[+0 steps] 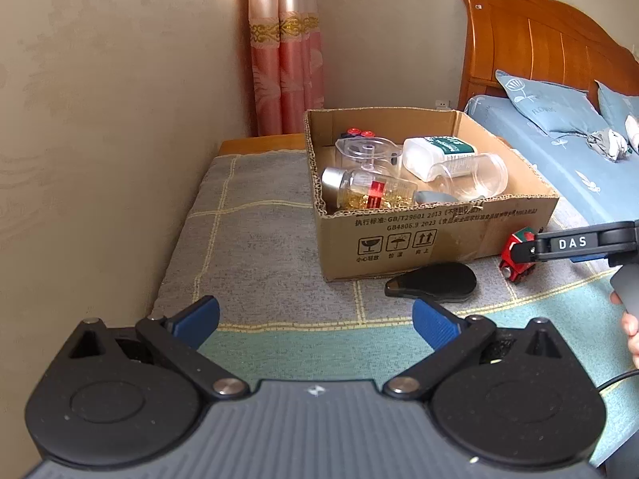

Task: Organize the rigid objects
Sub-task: 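Withdraw the right tool from the box toward the red S.L toy train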

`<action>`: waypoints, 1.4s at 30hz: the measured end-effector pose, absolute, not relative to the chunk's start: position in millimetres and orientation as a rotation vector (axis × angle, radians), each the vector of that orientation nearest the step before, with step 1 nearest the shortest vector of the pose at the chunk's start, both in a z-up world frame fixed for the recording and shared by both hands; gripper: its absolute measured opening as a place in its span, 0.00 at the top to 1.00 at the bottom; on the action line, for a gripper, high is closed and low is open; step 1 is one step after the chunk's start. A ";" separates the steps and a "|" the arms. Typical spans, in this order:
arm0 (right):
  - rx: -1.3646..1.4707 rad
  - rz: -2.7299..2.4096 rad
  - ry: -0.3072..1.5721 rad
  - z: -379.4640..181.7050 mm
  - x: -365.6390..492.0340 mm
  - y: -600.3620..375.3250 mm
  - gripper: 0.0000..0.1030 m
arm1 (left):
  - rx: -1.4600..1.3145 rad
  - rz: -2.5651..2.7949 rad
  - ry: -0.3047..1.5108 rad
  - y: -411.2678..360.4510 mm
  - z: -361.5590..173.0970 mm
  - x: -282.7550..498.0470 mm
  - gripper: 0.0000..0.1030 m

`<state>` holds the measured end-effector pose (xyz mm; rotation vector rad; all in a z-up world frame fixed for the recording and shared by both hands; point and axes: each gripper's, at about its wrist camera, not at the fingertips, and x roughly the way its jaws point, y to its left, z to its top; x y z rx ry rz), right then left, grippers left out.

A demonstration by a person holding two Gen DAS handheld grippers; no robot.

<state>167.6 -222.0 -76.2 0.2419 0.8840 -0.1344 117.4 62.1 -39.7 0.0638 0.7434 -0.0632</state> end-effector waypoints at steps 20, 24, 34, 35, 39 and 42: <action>0.140 -0.098 0.770 -65.7 147.9 -237.9 0.00 | 0.123 -0.103 0.759 33.0 -40.8 118.9 0.01; 0.164 -0.142 0.749 -61.5 154.9 -245.7 0.00 | 0.135 -0.101 0.758 32.6 -38.5 116.5 0.01; 0.160 -0.211 0.798 -73.5 131.5 -272.4 0.00 | 0.147 -0.125 0.771 26.6 -42.9 120.6 0.01; 0.147 -0.221 0.808 -76.6 127.2 -273.5 0.00 | 0.151 -0.129 0.770 25.2 -43.2 121.0 0.01; 0.171 -0.207 0.819 -80.6 114.5 -280.9 0.00 | 0.165 -0.144 0.775 20.5 -44.8 123.5 0.01; 0.187 -0.182 0.766 -67.4 118.5 -279.0 0.00 | 0.170 -0.150 0.776 17.2 -45.2 125.0 0.01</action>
